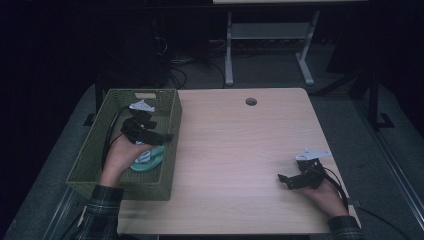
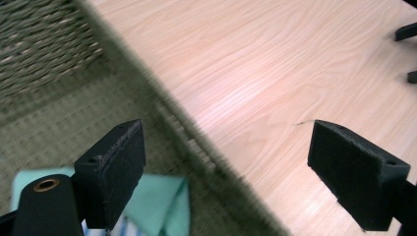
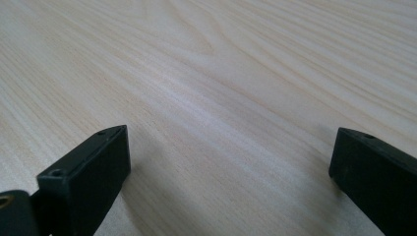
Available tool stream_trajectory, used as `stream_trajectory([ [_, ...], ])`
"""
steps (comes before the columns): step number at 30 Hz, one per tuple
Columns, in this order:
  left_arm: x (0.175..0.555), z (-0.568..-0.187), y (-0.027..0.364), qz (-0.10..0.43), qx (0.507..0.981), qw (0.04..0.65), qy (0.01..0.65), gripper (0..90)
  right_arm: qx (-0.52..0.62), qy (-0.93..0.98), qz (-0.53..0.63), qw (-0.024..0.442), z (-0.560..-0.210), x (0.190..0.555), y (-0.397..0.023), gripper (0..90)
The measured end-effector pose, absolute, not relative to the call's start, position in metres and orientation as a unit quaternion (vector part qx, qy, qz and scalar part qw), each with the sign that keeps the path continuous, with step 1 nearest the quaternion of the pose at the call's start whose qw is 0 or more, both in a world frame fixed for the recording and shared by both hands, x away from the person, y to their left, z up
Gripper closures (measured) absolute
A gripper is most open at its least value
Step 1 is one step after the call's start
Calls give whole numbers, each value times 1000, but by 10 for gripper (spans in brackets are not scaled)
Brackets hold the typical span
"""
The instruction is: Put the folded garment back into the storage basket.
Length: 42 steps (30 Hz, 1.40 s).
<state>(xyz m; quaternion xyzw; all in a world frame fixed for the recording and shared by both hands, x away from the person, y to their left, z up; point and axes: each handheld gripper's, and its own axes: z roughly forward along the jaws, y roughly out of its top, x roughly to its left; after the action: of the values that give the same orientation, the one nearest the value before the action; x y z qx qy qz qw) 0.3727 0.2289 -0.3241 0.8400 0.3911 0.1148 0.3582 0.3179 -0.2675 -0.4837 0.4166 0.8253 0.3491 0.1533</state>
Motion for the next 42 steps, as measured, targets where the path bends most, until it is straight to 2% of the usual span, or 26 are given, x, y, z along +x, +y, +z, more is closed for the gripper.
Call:
stream_trajectory([
  [12,369,-327,180,93,848,381,356,139,417,825,349,153,-484,318,-267,17],
  [22,368,-339,141,80,865,375,324,138,417,825,349,153,-484,318,-267,17],
  [42,357,-388,93,75,882,366,287,138,417,825,349,152,-484,318,-267,17],
])
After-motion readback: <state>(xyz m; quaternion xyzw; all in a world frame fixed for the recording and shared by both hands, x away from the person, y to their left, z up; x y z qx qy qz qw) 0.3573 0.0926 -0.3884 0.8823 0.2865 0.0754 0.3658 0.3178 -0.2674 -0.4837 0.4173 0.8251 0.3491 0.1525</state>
